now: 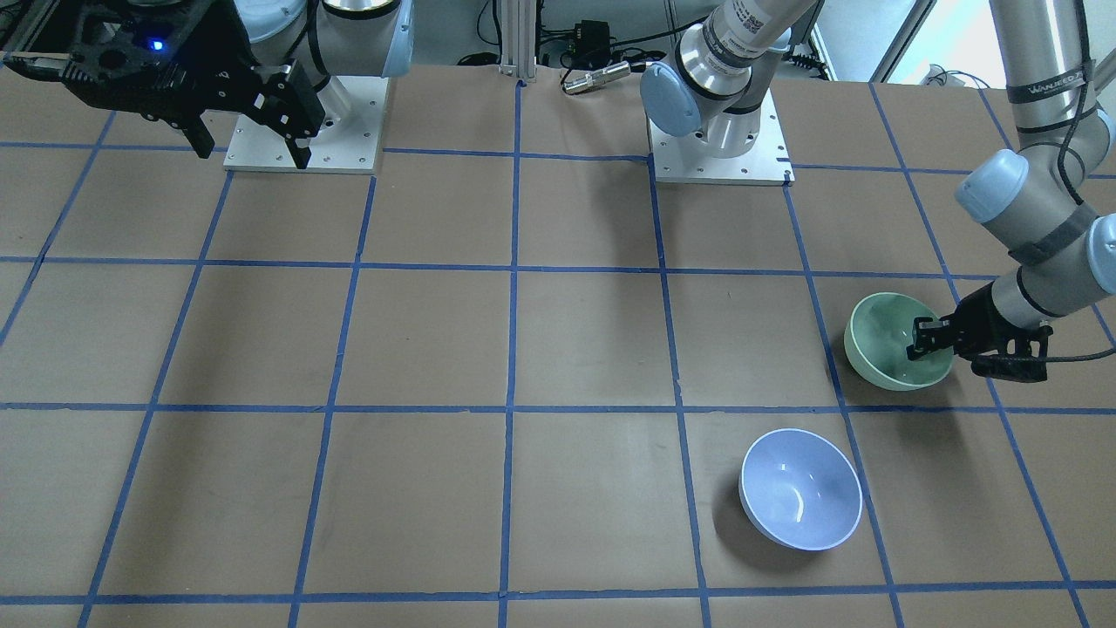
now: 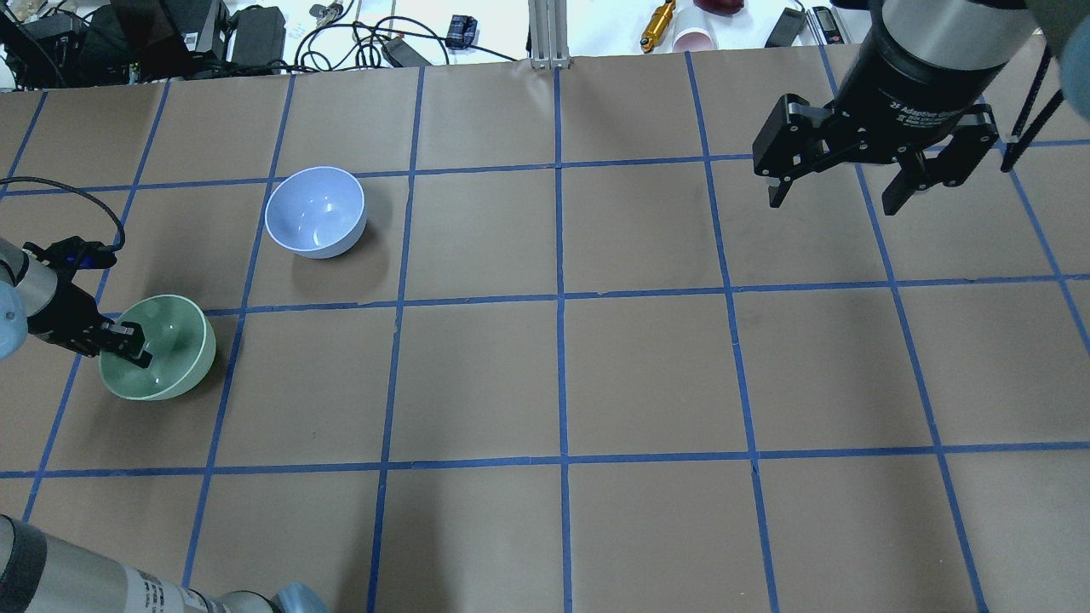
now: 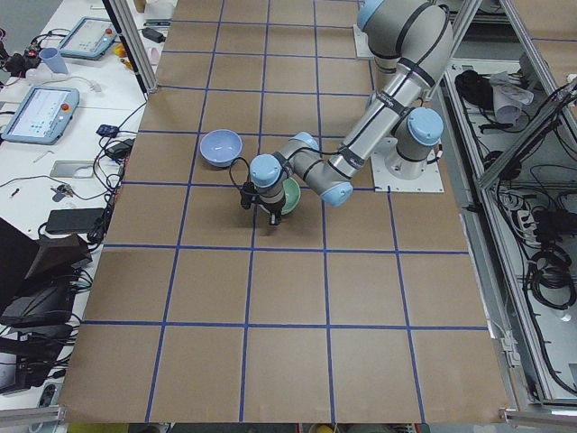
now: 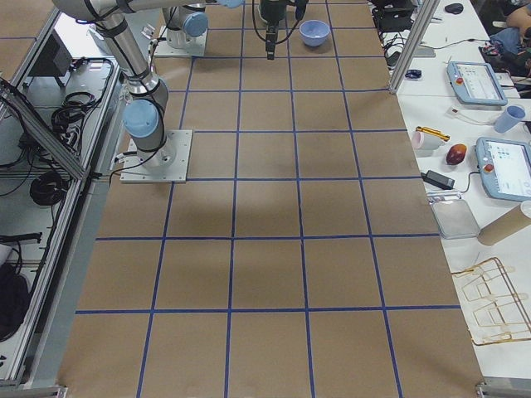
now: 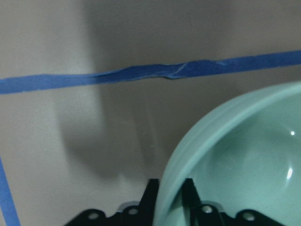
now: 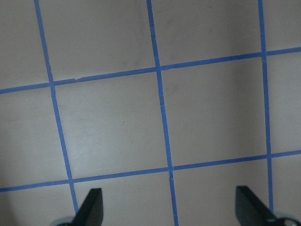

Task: Stack green bowl on blue bowl
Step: 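Close the left gripper on the rim of the pale green bowl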

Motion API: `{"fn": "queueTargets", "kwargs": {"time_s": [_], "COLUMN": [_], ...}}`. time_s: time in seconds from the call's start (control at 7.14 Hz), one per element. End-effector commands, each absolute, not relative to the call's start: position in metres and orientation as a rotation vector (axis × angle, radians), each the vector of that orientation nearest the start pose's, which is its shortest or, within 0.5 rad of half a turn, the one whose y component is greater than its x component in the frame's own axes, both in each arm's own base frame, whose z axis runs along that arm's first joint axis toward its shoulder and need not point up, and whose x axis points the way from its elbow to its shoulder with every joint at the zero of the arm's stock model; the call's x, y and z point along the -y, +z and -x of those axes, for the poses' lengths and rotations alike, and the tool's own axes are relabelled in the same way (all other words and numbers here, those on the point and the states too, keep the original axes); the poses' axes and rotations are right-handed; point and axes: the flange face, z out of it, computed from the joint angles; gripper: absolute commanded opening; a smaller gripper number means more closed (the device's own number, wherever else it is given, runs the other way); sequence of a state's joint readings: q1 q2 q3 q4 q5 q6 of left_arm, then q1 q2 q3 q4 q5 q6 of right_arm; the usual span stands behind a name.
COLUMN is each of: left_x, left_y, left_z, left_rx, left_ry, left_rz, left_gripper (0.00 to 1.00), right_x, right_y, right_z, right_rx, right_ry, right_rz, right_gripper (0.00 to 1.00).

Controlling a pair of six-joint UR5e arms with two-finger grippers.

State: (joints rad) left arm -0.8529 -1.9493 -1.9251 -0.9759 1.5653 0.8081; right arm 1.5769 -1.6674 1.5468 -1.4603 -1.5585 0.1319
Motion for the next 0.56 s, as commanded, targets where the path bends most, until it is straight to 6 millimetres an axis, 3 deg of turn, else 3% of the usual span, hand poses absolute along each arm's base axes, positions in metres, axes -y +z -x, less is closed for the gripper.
{"fn": "queueTargets", "kwargs": {"time_s": [0.0,0.42], "left_x": [0.4913,0.4924], "left_y": [0.1853,0.1860], "left_z": [-0.2517,-0.2517], "left_rx": [-3.226,-3.230], "left_ry": [0.147,0.135], "left_rz": [-0.143,-0.143], "left_gripper": [0.00,0.00], "right_x": [0.4480,0.4481], "right_y": [0.5335,0.5343], "right_z": [-0.1373,-0.1373], "right_rx": [-3.123,-3.123], "right_ry": [-0.011,-0.013], "right_rz": [-0.197,-0.197], "right_gripper": [1.00,1.00]}}
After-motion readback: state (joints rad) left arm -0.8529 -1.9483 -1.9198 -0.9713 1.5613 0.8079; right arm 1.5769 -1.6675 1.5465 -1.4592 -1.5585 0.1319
